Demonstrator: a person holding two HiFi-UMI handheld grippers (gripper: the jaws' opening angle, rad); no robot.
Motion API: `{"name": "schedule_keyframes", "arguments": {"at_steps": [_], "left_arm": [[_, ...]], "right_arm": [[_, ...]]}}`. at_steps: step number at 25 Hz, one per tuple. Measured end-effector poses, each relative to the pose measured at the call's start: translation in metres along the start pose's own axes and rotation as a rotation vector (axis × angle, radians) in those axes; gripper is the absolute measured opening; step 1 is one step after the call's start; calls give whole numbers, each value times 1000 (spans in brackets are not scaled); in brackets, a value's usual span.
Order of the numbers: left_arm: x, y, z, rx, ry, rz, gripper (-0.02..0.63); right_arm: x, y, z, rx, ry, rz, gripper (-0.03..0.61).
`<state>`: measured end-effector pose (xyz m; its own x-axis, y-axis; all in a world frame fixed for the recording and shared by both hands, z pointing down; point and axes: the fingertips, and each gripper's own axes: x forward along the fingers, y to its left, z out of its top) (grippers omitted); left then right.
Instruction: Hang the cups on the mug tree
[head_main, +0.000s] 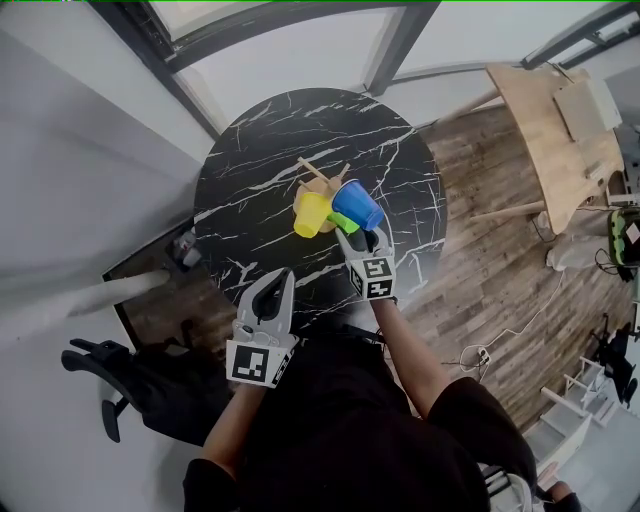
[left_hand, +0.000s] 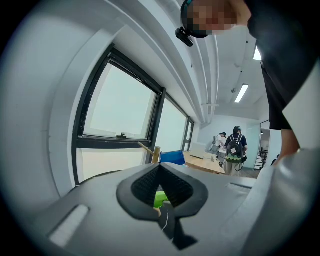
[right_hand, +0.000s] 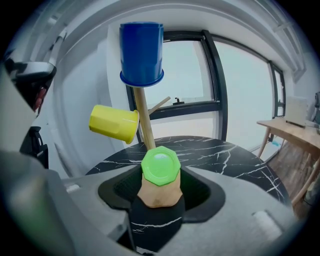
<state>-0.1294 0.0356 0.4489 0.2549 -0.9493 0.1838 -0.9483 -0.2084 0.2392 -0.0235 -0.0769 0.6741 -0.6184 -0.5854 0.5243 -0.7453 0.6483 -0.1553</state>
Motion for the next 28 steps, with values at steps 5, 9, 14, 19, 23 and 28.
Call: {"name": "schedule_keyframes", "arguments": {"at_steps": [5, 9, 14, 19, 23, 28], "left_arm": [[-1, 0, 1, 1, -4, 3, -2], [-1, 0, 1, -5, -3, 4, -2], [-2, -2, 3, -2, -14, -1, -2], [-3, -4, 4, -3, -18, -6, -2], [-5, -6, 4, -4, -29, -13, -2], [-6, -10, 6, -1, -31, -25, -2]], "right_arm": [[0, 2, 0, 1, 1, 12, 247], [-1, 3, 2, -5, -2, 13, 250], [-7, 1, 3, -6, -5, -1, 252], [-14, -2, 6, -1, -23, -9, 252], [-22, -1, 10, -8, -37, -7, 252], [-44, 3, 24, -25, -71, -5, 252]]}}
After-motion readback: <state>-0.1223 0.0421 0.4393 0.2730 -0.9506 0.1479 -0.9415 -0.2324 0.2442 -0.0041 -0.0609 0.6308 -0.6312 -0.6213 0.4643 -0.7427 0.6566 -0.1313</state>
